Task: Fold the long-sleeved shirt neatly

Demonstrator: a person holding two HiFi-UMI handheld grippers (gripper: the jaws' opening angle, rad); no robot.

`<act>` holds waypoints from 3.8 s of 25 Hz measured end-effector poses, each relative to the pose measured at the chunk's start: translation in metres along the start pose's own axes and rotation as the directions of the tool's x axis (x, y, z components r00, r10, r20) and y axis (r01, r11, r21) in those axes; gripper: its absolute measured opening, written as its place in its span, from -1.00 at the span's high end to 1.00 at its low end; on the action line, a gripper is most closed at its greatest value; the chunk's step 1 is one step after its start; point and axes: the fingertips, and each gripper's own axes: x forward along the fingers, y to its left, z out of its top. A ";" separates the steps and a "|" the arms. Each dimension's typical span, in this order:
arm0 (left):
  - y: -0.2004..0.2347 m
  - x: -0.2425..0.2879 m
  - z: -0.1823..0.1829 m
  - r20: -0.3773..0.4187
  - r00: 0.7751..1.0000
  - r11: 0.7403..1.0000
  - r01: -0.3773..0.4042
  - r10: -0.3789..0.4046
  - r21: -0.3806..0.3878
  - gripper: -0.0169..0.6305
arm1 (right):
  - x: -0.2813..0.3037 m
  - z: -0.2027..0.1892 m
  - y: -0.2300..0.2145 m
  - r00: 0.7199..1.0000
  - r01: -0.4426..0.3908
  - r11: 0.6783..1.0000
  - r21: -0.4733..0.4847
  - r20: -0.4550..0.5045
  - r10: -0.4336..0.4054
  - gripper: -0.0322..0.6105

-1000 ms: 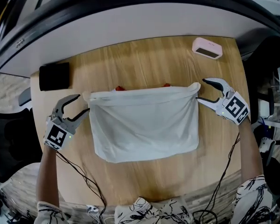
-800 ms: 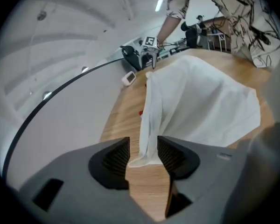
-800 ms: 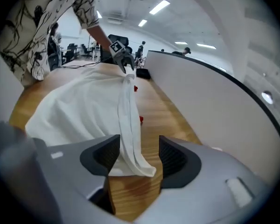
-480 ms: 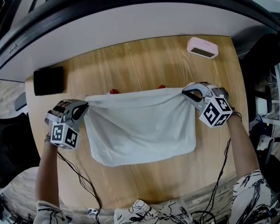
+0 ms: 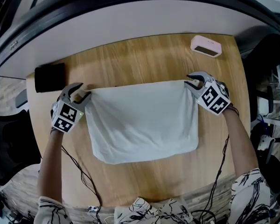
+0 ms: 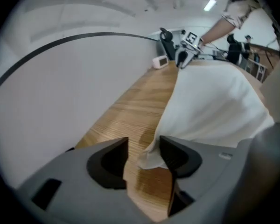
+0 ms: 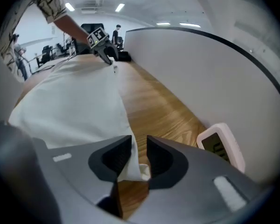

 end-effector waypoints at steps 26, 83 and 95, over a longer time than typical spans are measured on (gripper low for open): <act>-0.253 -0.146 -0.071 -0.006 0.991 0.981 0.131 -0.131 0.140 0.25 | -0.132 -0.065 0.239 0.996 -0.087 0.988 0.126 0.024 0.085 -0.05; -0.243 -0.321 0.064 0.495 0.738 0.836 -0.172 0.460 -0.520 0.93 | -0.322 0.041 0.220 0.675 0.064 0.738 0.672 0.515 -0.528 0.88; -0.323 -0.505 0.105 0.506 0.563 0.733 -0.305 0.654 -0.608 0.95 | -0.492 0.026 0.290 0.528 0.157 0.730 0.665 0.568 -0.631 0.88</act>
